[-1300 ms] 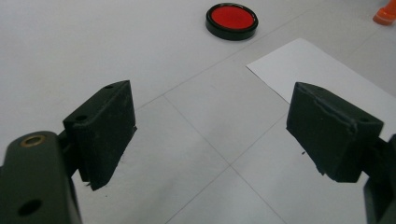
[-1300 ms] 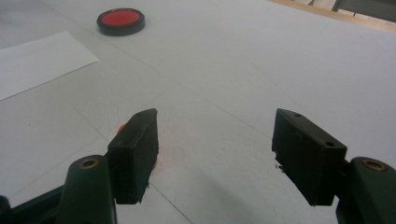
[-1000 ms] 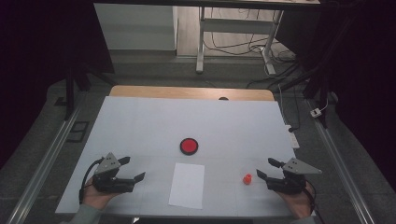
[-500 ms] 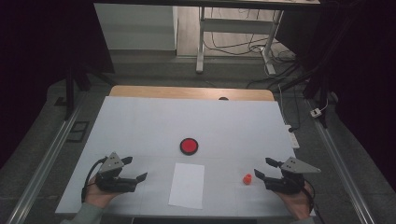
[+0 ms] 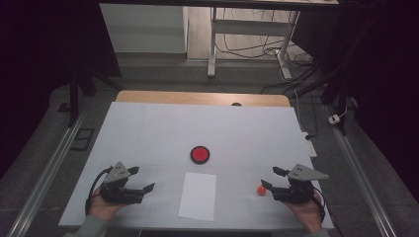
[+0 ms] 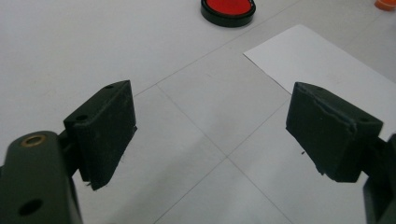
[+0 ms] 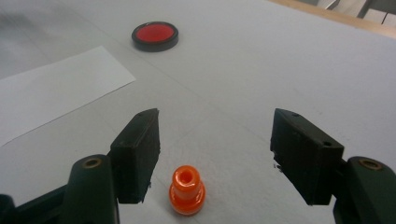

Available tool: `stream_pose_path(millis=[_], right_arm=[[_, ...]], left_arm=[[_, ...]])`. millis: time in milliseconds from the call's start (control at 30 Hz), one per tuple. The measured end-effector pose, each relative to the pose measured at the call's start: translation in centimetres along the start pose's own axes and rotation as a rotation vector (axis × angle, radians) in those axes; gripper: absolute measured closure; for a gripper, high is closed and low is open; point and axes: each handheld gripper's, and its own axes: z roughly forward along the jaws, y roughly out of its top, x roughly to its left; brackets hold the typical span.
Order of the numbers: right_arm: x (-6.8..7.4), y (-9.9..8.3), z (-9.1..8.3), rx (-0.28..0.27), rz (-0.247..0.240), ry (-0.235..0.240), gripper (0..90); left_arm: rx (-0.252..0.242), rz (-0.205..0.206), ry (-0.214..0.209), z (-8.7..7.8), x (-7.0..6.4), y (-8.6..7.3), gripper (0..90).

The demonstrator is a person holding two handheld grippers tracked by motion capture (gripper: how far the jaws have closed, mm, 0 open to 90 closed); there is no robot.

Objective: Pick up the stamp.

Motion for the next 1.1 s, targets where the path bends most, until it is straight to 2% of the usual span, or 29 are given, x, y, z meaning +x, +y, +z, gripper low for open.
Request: stream_pose_path(millis=[233, 433, 700, 867, 1100], right_arm=[[0.8, -0.3, 1.0, 0.052, -0.007, 0.028, 33.0], [1.4, -0.5, 1.5, 0.104, -0.042, 0.039, 35.5], [1.6, -1.0, 1.8, 0.157, -0.063, 0.019, 40.4], [1.4, -1.3, 2.0, 0.17, -0.063, 0.01, 45.2], [1.4, -1.5, 2.0, 0.18, -0.078, 0.022, 51.5]], left_arm=[[0.006, 0.002, 0.003, 0.1, 0.0, 0.0, 15.7], [0.018, 0.006, 0.003, 0.3, 0.0, 0.0, 15.6], [0.026, 0.003, 0.005, 0.4, 0.0, -0.1, 15.5], [0.03, -0.001, 0.006, 0.4, 0.0, -0.1, 15.2], [0.034, 0.002, 0.007, 0.4, 0.1, -0.1, 15.1]])
